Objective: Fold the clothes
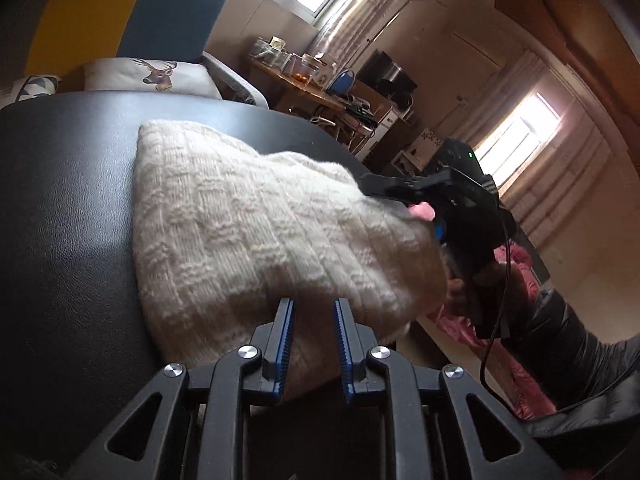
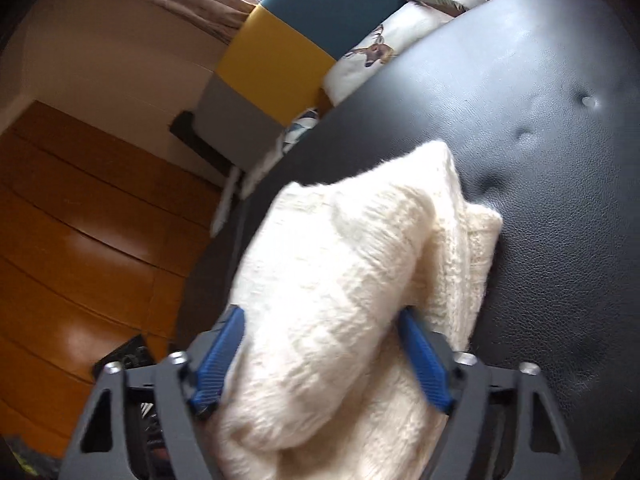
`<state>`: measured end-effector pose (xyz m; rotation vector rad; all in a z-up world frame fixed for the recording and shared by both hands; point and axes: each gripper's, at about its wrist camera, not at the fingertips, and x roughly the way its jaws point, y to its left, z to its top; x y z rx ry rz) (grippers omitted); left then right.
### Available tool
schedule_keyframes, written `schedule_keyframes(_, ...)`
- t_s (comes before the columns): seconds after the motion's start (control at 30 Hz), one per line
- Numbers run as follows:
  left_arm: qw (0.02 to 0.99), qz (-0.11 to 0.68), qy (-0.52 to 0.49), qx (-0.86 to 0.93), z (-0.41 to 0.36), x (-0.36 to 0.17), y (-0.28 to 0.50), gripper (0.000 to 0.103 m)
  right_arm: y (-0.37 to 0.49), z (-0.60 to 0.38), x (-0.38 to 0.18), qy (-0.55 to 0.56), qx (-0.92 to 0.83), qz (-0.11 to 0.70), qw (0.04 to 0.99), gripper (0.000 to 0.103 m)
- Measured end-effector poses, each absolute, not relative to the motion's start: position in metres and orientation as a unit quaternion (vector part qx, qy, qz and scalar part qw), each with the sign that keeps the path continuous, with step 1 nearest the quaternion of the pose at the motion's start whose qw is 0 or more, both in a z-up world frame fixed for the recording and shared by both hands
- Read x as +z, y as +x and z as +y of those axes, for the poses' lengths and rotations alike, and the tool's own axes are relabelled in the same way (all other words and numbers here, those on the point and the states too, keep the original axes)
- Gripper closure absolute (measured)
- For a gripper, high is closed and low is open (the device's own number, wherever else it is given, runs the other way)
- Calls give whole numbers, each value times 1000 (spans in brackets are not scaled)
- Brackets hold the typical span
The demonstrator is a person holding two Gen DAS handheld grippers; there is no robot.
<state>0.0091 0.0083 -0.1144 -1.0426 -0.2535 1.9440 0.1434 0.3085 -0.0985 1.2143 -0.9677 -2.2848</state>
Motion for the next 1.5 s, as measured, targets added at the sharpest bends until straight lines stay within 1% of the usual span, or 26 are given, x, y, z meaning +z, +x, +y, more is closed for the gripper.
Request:
schedule_keyframes(0.03,447,-95,-424,782,10,-118,10,82,146,305,-96,437,-816,-332,179,73)
schedule_keyframes(0.07,451,-86,-432,776,14,-123,10,82,148,302,-93,441,-821,-320,170,78)
schedule_keyframes(0.13,459,-62,-447,765,22,-132,10,82,110,288,-80,441,-838,-280,159,85)
schedule_keyframes(0.2,472,-18,-459,753,30,-138,15,83,88,271,-57,429,-869,-194,152,86)
schedule_keyframes(0.23,478,0,-460,748,32,-138,17,83,62,259,-50,428,-885,-119,137,86)
schedule_keyframes(0.27,485,18,-460,743,34,-138,19,83,58,249,-47,437,-890,-46,118,86)
schedule_keyframes(0.33,501,45,-468,726,36,-137,19,83,38,246,-67,476,-874,29,94,86)
schedule_keyframes(0.4,518,69,-479,705,38,-136,20,84,30,258,-97,508,-856,26,93,86)
schedule_keyframes(0.47,524,121,-510,672,43,-141,26,85,26,280,-108,497,-861,-42,103,86)
schedule_keyframes(0.5,522,147,-520,659,45,-144,31,88,27,292,-111,490,-861,-81,109,85)
schedule_keyframes(0.53,530,148,-516,656,45,-141,34,90,30,301,-115,486,-859,-113,118,84)
schedule_keyframes(0.57,542,137,-516,649,44,-135,34,90,33,310,-119,480,-857,-140,127,84)
schedule_keyframes(0.67,602,45,-491,629,43,-101,28,89,42,323,-129,464,-855,-184,139,82)
schedule_keyframes(0.73,628,-6,-464,625,46,-80,20,86,49,326,-127,459,-856,-192,143,82)
schedule_keyframes(0.83,615,-61,-445,648,55,-67,-5,82,47,334,-132,453,-855,-201,151,81)
schedule_keyframes(0.97,566,-94,-464,675,83,-82,-42,82,63,340,-133,441,-853,-226,164,80)
schedule_keyframes(1.07,558,-55,-488,669,116,-104,-35,82,62,345,-135,432,-852,-241,172,80)
schedule_keyframes(1.13,566,11,-502,654,145,-124,-7,82,63,349,-139,426,-852,-248,178,80)
schedule_keyframes(1.17,565,62,-495,657,155,-134,11,82,61,349,-141,423,-851,-253,182,79)
schedule_keyframes(1.2,563,88,-487,662,161,-141,23,82,60,350,-142,421,-850,-257,185,79)
schedule_keyframes(1.3,559,64,-479,674,157,-139,24,82,54,349,-147,416,-850,-262,191,79)
schedule_keyframes(1.33,557,55,-481,675,155,-138,22,85,52,349,-148,415,-850,-262,192,79)
schedule_keyframes(1.37,555,46,-483,676,153,-136,20,87,49,347,-149,416,-850,-262,191,78)
schedule_keyframes(1.4,553,37,-485,677,151,-135,17,86,47,346,-148,416,-850,-261,191,78)
schedule_keyframes(1.47,549,21,-485,680,146,-130,15,82,45,345,-146,419,-847,-265,191,74)
schedule_keyframes(1.5,548,15,-479,686,141,-124,18,81,43,346,-144,422,-845,-269,191,71)
